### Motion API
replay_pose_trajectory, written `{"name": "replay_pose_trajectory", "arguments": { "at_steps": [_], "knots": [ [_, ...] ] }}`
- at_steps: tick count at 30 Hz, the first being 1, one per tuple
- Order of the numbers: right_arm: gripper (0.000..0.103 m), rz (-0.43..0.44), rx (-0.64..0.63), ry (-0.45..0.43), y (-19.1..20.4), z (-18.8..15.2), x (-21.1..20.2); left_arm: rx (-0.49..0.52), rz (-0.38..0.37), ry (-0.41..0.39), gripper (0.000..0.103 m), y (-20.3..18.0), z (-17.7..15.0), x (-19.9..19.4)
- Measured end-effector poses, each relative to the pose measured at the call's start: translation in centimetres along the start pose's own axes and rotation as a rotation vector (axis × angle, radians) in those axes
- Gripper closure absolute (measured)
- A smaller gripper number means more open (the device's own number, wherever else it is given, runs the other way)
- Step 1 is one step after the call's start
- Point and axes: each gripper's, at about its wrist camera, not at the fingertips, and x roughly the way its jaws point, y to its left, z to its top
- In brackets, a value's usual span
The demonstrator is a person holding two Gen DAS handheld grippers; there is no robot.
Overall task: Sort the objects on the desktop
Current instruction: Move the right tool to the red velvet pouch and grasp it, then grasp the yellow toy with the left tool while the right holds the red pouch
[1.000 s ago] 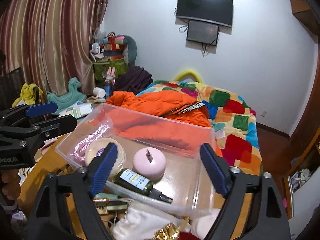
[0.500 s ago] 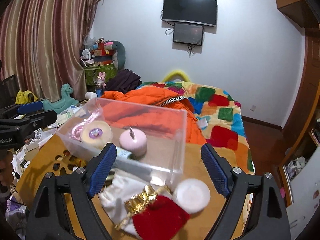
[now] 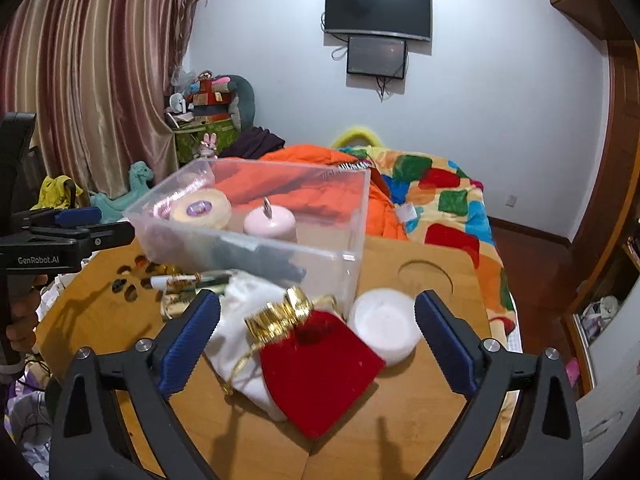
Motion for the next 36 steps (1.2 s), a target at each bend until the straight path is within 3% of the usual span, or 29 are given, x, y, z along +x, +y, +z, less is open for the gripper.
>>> {"name": "replay_pose_trajectory", "arguments": {
  "at_steps": [9, 19, 22, 24, 29, 36],
  "knots": [
    [0.006, 0.008, 0.077, 0.116, -1.6, -2.7, 2.6, -0.005, -0.001, 0.083, 0.012, -0.6, -1.7, 2.2],
    [0.009, 0.022, 0.056, 0.117, -1.1, -3.7, 3.3, 0.03, 0.002, 0.114, 0.012, -2.0, -1.9, 3.7],
    [0.029, 0.052, 0.036, 0.138, -0.6, -4.1, 3.8, 0.038, 0.005, 0.118, 0.012, -2.2, -1.9, 4.0],
    [0.034, 0.073, 0.042, 0.135, -0.5, -4.1, 3.7, 0.038, 0.003, 0.121, 0.012, -2.3, -1.9, 4.1],
    [0.065, 0.126, 0.057, 0.139, -0.9, -4.1, 3.4, 0.039, 0.004, 0.127, 0.012, -2.4, -1.9, 4.3],
    [0.08, 0.162, 0.105, 0.109, -1.5, -3.7, 2.6, 0.064, 0.01, 0.098, 0.012, -2.6, -1.6, 4.4]
  ]
}}
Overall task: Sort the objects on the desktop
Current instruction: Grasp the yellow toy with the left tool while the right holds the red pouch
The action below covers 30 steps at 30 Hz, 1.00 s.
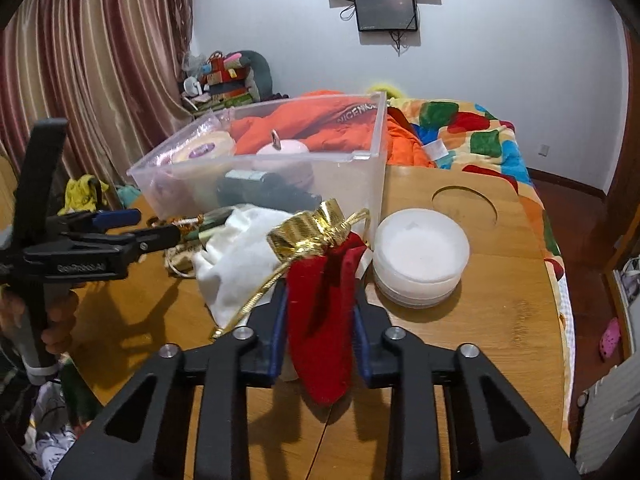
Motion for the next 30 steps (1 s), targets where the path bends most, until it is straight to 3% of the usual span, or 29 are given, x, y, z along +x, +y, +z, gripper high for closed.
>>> {"name": "replay_pose_trajectory", "arguments": {
  "at_steps": [5, 13, 18, 25, 27, 30],
  "knots": [
    [0.081, 0.034, 0.057, -0.032, -1.0, 0.5, -1.1, -0.004, -0.014, 0.001, 0.028, 0.4, 0.1, 0.3],
    [0.081, 0.056, 0.11, -0.051, -2.0, 0.6, -1.8, -0.132, -0.035, 0.023, 0.028, 3.8, 0.3, 0.3],
    [0.081, 0.071, 0.11, -0.04, -2.0, 0.5, -1.5, -0.199, -0.036, 0.049, 0.034, 4.5, 0.7, 1.5],
    [0.081, 0.083, 0.107, -0.026, -1.8, 0.3, -1.1, -0.177, -0.017, 0.048, 0.046, 2.6, 0.7, 2.2],
    [0.081, 0.087, 0.107, -0.023, -1.7, 0.2, -1.0, -0.169, -0.013, 0.051, 0.057, 2.2, 0.6, 2.3],
    [0.081, 0.09, 0.103, -0.021, -1.5, 0.2, -0.9, -0.115, 0.055, 0.04, 0.067, 1.5, 0.2, 2.3]
  ]
}}
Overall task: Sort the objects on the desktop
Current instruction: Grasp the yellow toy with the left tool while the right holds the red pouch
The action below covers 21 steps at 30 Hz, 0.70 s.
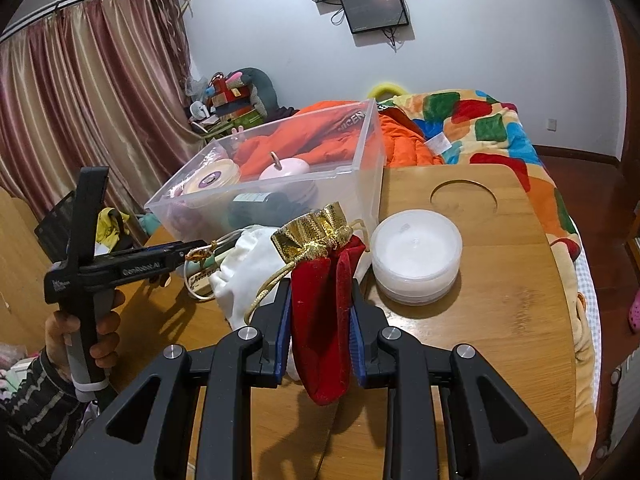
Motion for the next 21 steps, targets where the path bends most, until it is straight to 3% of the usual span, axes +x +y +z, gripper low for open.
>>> {"name": "replay_pose_trajectory", "arguments": {
  "at_steps": [5, 13, 21],
  "knots": [
    [0.081, 0.003, -0.001, 0.0, 0.1, -0.1, 0.0, 0.061, 0.041, -0.024, 0.085, -0.4, -1.1, -0.7],
    [0.081, 0.007, 0.001, -0.009, 0.4, 0.0, -0.3, 0.007, 0.005, -0.013, 0.085, 1.9, -2.3, -2.2],
    [0.081, 0.014, 0.001, -0.021, 1.0, 0.3, -0.6, -0.007, -0.024, -0.066, 0.085, 2.7, -2.3, -5.2]
  ]
}}
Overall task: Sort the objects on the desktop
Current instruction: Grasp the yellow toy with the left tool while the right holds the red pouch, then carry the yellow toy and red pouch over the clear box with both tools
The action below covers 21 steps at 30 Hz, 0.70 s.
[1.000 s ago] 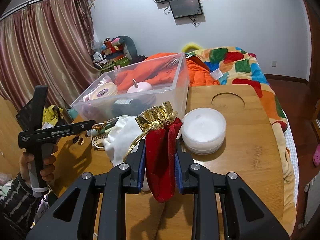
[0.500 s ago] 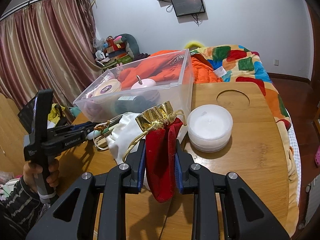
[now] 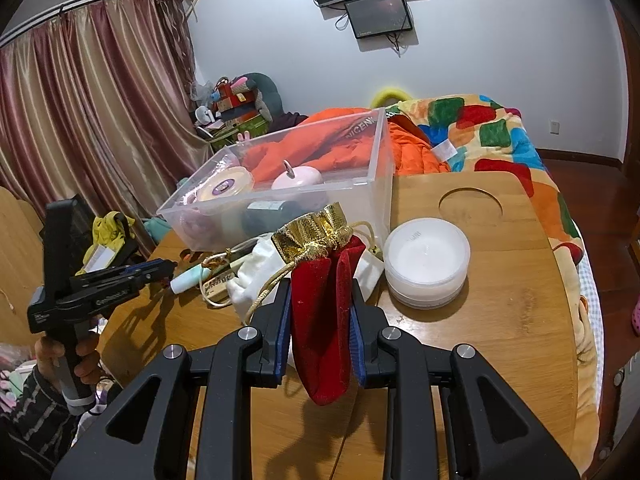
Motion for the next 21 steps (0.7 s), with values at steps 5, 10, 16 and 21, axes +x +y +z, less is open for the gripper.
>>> {"name": "replay_pose_trajectory", "arguments": {
  "at_steps": [5, 10, 16, 21],
  "knots": [
    [0.081, -0.007, -0.012, -0.014, 0.4, 0.4, -0.5, -0.006, -0.034, -0.04, 0.085, -0.1, 0.9, -1.4],
    [0.081, -0.012, -0.03, -0.035, 0.7, 1.0, -1.1, -0.006, -0.063, -0.079, 0.085, -0.2, 1.9, -2.6],
    [0.081, -0.026, -0.066, -0.055, 1.2, 2.2, -1.3, 0.007, -0.084, -0.125, 0.085, -0.9, 3.7, -3.8],
    [0.081, -0.019, -0.086, -0.074, 1.5, 3.5, -1.4, 0.024, -0.109, -0.17, 0.085, -1.7, 5.1, -4.8]
  ]
}}
